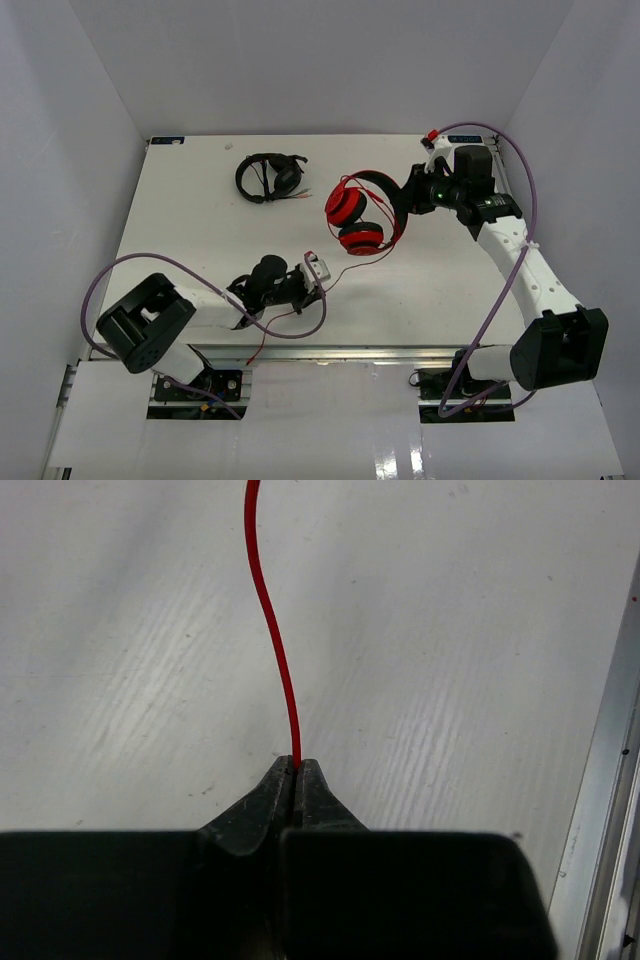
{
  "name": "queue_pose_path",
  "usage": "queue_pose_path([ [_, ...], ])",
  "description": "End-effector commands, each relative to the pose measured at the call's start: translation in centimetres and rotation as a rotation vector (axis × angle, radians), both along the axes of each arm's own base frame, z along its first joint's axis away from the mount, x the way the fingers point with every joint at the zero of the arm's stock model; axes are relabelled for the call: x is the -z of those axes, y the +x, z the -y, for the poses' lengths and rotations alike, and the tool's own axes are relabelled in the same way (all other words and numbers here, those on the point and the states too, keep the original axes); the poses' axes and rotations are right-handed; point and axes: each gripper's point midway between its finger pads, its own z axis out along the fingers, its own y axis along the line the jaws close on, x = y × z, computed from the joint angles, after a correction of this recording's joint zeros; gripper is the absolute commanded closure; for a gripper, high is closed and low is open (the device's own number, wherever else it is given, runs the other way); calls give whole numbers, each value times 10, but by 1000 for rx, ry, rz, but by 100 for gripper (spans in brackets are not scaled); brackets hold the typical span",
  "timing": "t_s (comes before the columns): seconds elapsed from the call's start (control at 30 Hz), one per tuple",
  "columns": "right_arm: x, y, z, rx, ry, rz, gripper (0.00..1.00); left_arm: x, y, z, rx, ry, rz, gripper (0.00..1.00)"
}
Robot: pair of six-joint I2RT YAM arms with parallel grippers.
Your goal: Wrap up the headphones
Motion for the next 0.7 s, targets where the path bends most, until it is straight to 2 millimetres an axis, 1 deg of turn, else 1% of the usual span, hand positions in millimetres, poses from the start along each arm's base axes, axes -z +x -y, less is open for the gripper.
queue_pose_path([
  [0.0,-21,-17,-4,-121,-8,113,92,-21,12,-4,-4,-43,-21,100],
  [0.13,-20,-27,-3,-181,-52,175,92,-30,30,-13,-41,-43,-42,100],
  [0.23,-16,-34,-1,-217,-82,202,92,-36,42,-19,-63,-36,-60,100],
  [0.33,-10,-47,-2,-281,-94,226,92,-41,54,-24,-76,-27,-87,100],
  [0.47,-6,-63,-7,-364,-83,235,92,-43,65,-29,-94,-7,-125,100],
  [0.57,1,-65,-5,-377,-111,243,92,-54,70,-29,-101,-19,-142,100],
  [0.63,10,-63,0,-365,-153,246,92,-69,74,-27,-98,-42,-139,100],
  [0.67,13,-60,3,-349,-172,248,92,-74,73,-26,-96,-50,-148,100],
])
